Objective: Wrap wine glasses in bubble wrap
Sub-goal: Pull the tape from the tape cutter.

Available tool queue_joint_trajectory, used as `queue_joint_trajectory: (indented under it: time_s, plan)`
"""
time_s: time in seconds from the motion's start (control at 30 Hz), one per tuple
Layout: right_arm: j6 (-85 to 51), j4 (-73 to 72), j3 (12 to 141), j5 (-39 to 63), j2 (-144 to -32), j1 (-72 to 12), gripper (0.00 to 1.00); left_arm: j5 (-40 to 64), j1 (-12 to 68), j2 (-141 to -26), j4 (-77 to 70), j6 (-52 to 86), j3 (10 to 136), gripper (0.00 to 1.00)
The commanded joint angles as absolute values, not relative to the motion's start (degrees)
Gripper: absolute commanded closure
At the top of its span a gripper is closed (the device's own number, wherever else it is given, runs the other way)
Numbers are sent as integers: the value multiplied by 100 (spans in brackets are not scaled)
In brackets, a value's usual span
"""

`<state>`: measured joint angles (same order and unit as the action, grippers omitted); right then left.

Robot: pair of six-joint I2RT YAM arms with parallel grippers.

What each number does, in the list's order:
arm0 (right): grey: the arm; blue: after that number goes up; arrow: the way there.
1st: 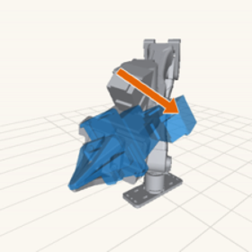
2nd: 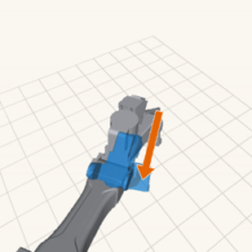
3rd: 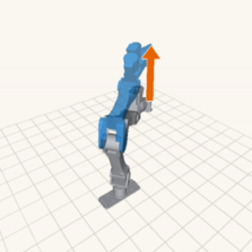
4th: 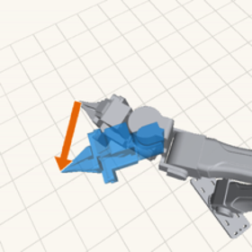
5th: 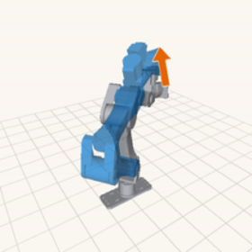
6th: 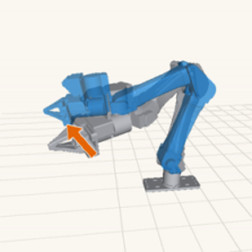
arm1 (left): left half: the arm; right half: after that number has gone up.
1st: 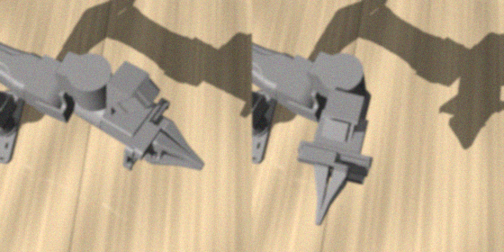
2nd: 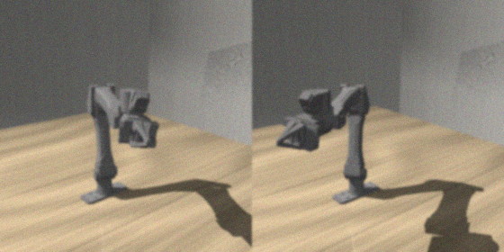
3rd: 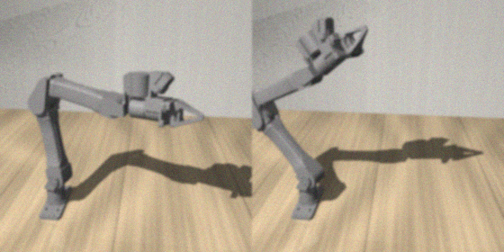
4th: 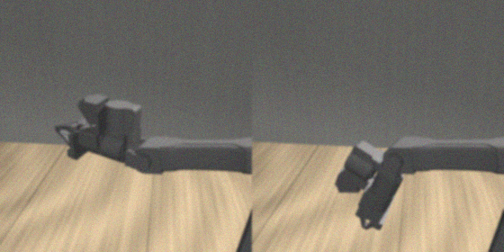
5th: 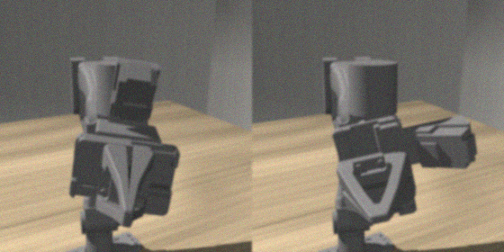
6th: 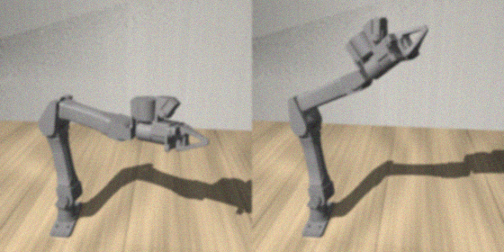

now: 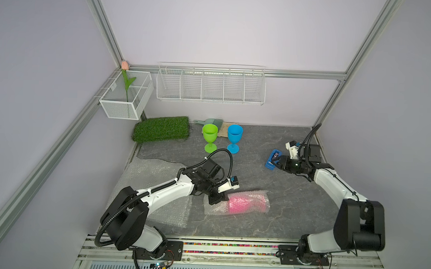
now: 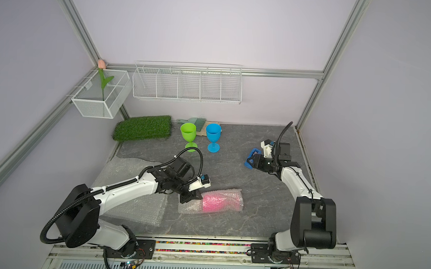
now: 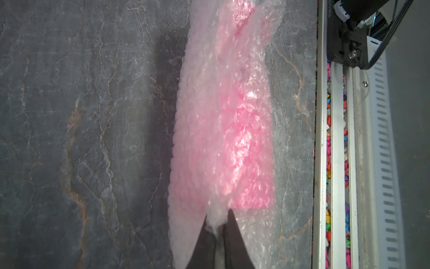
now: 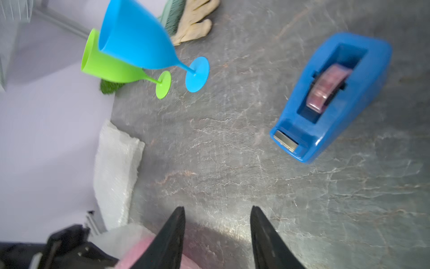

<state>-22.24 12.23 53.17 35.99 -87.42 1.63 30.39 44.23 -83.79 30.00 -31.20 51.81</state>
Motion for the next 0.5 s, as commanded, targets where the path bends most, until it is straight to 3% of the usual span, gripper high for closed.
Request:
queue_joint_trajectory:
  time_s: [0.0, 0.1, 0.27, 0.47]
  plan:
    - [-3855, -3, 5072, 4455, -9150, 406, 52, 3064, 4473, -8292, 3076, -3285, 5205, 91]
    - [-4106, -283, 5071, 4479, -9546, 624, 51, 3050, 4491, -8323, 3118, -3296, 5221, 91]
    - [-4180, -403, 5353, 4524, -10231, 776, 63, 3059, 4509, -8344, 3136, -3296, 5247, 91]
    - [-4396, -813, 5563, 4712, -10801, 775, 66, 3078, 4531, -8391, 3201, -3294, 5256, 91]
